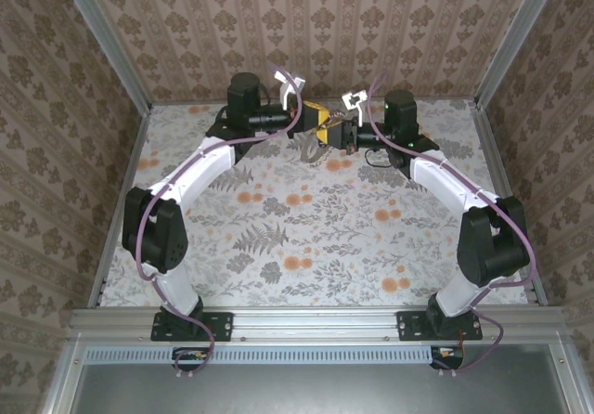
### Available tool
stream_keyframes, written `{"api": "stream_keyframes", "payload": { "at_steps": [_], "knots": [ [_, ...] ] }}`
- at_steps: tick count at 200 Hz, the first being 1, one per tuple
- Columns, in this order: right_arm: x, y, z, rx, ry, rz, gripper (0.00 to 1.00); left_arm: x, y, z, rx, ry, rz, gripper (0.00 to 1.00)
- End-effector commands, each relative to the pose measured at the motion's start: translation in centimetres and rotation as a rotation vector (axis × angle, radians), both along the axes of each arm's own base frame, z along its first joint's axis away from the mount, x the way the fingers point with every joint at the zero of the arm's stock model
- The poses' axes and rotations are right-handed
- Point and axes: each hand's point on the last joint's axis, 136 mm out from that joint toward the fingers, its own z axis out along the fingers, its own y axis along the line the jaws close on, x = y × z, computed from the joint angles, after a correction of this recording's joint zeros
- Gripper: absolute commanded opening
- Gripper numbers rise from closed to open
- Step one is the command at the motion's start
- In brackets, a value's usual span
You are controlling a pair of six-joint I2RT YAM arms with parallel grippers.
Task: Put the keys on the keyring
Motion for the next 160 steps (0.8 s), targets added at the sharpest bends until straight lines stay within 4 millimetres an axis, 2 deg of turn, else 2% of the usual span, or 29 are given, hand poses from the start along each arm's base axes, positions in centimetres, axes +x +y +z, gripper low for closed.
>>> {"api": "stream_keyframes", "payload": {
  "at_steps": [1, 14, 33, 49, 71, 75, 90, 105, 130, 160],
  "knots": [
    [-0.3, -0.2, 0.2, -0.002, 0.005, -0.032, 0.08, -0.5, -0.2, 2.4, -0.073, -0.050, 0.006, 0.00],
    [-0.4, -0.7, 0.1, -0.005, 0.008, -0.061, 0.26, -0.1, 0.0, 2.5, -0.093, -0.038, 0.016, 0.00],
    [-1.1, -1.7, 0.1, -0.008, 0.010, -0.091, 0.40, 0.4, 0.3, 2.6, -0.124, -0.025, 0.024, 0.00],
    [-2.1, -2.7, -0.1, -0.009, 0.012, -0.113, 0.47, 0.7, 0.6, 2.7, -0.151, -0.020, 0.028, 0.00],
    [-3.2, -4.4, -0.9, -0.023, 0.024, -0.160, 0.49, 1.0, 1.0, 2.9, -0.188, -0.013, 0.021, 0.00],
    [-3.8, -4.8, 0.2, -0.014, -0.004, -0.171, 0.49, 1.1, 1.0, 3.0, -0.195, -0.014, 0.021, 0.00],
    [-4.1, -5.9, 0.9, -0.003, -0.026, -0.224, 0.49, 1.3, 1.3, 3.1, -0.216, -0.012, 0.021, 0.00],
    [-4.0, -6.6, 2.5, 0.031, -0.055, -0.272, 0.49, 1.5, 1.5, 3.1, -0.233, -0.001, 0.021, 0.00],
    [-2.8, -7.0, 5.1, 0.118, -0.082, -0.329, 0.45, 1.7, 1.5, 2.9, -0.255, 0.020, 0.023, 0.00],
    [-0.5, -7.2, 6.9, 0.261, -0.059, -0.375, 0.40, 1.6, 1.6, 2.9, -0.278, 0.033, 0.018, 0.00]
  ]
}}
